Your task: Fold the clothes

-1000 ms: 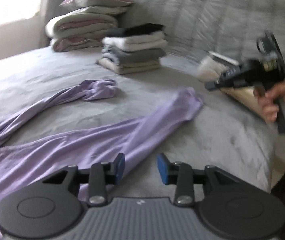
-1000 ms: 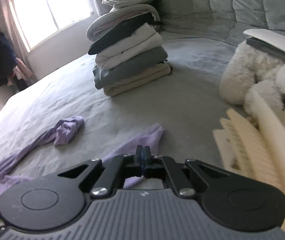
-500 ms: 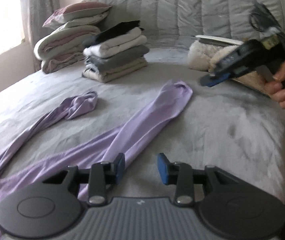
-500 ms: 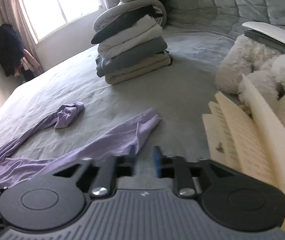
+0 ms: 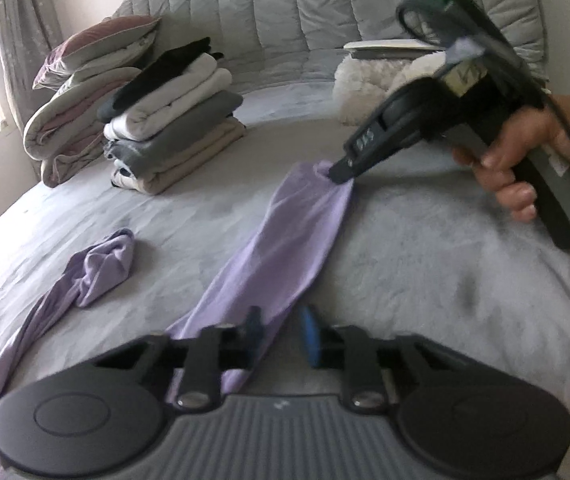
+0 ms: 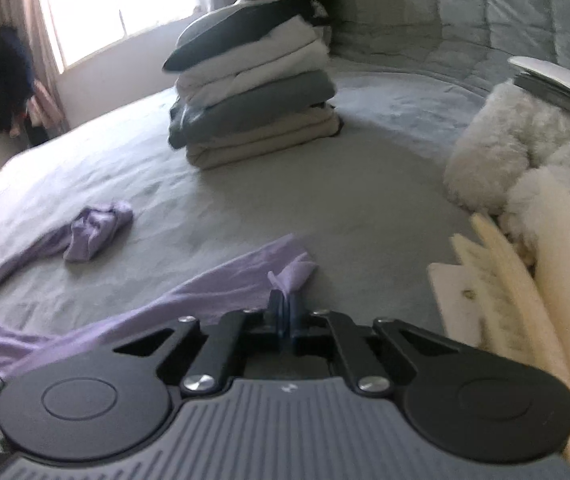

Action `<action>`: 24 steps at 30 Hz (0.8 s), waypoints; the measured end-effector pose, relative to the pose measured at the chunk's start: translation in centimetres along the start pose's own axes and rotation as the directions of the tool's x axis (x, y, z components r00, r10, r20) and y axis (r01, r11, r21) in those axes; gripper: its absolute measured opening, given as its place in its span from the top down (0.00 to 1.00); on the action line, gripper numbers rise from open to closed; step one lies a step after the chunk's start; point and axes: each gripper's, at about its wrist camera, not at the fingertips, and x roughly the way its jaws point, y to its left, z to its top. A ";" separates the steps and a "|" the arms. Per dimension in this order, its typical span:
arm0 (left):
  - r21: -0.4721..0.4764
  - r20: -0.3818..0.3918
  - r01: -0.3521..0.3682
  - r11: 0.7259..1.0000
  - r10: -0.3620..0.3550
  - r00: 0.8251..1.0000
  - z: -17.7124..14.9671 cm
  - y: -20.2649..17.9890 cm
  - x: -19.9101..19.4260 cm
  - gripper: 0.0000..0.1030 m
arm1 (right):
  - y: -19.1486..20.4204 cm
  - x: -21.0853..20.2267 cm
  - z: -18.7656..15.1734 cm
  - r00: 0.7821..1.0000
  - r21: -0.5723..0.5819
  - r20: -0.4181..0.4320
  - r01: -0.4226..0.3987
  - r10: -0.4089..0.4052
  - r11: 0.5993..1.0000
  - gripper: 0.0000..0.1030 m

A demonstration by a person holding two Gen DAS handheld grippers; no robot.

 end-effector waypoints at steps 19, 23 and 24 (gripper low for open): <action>0.066 0.042 0.056 0.996 -0.058 0.997 -0.5 -6.4 -5.8 1.00 | 0.0 -7.4 -2.9 0.994 -0.242 -0.074 0.058 -0.079 0.968 0.98; 0.022 0.000 0.081 0.996 -0.081 0.997 -1.5 -6.5 -4.7 1.00 | -0.1 -6.7 -4.2 0.982 -0.289 -0.160 0.050 -0.099 0.956 0.98; 0.017 0.000 0.080 0.997 -0.080 0.997 -1.6 -6.6 -4.6 1.00 | -0.2 -6.7 -4.1 0.981 -0.289 -0.167 0.047 -0.099 0.956 0.98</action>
